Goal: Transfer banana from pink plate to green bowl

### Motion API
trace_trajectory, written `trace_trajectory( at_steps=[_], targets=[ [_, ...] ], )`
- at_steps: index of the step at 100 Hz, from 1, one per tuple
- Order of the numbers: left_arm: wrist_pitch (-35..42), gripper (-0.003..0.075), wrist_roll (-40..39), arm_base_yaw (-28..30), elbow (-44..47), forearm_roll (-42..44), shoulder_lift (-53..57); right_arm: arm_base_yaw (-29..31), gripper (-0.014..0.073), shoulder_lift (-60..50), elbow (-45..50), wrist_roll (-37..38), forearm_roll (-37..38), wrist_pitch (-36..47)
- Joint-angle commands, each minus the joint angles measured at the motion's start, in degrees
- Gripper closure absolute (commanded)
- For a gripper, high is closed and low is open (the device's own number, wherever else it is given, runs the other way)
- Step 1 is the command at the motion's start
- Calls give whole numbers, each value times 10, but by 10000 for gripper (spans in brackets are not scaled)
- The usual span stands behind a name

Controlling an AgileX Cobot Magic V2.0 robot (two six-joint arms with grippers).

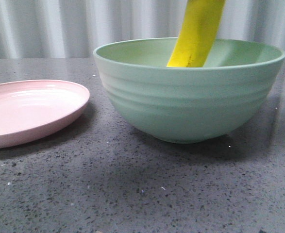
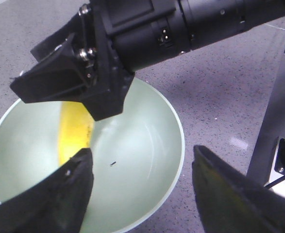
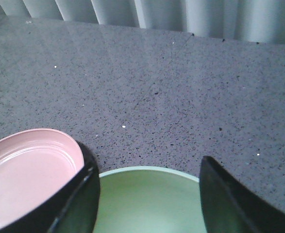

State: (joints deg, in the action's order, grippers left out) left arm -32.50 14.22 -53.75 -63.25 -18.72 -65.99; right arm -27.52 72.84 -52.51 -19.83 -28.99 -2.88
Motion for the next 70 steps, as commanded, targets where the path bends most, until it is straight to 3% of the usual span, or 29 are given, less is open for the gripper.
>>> trace_trajectory(
  at_steps=[1,47,64,70],
  targets=[
    [39,310,2,-3,-21,-13,14,3,216,-14,-15,-7,9,56],
    [46,310,2,-3,-21,-13,14,3,216,-91,-15,-57,12,111],
    [48,320,2,-3,-21,-13,14,3,225,-140,-15,-57,12,74],
    [48,367,2,-3,-21,-13,18,3,260,-161,-15,-57,12,41]
  ],
)
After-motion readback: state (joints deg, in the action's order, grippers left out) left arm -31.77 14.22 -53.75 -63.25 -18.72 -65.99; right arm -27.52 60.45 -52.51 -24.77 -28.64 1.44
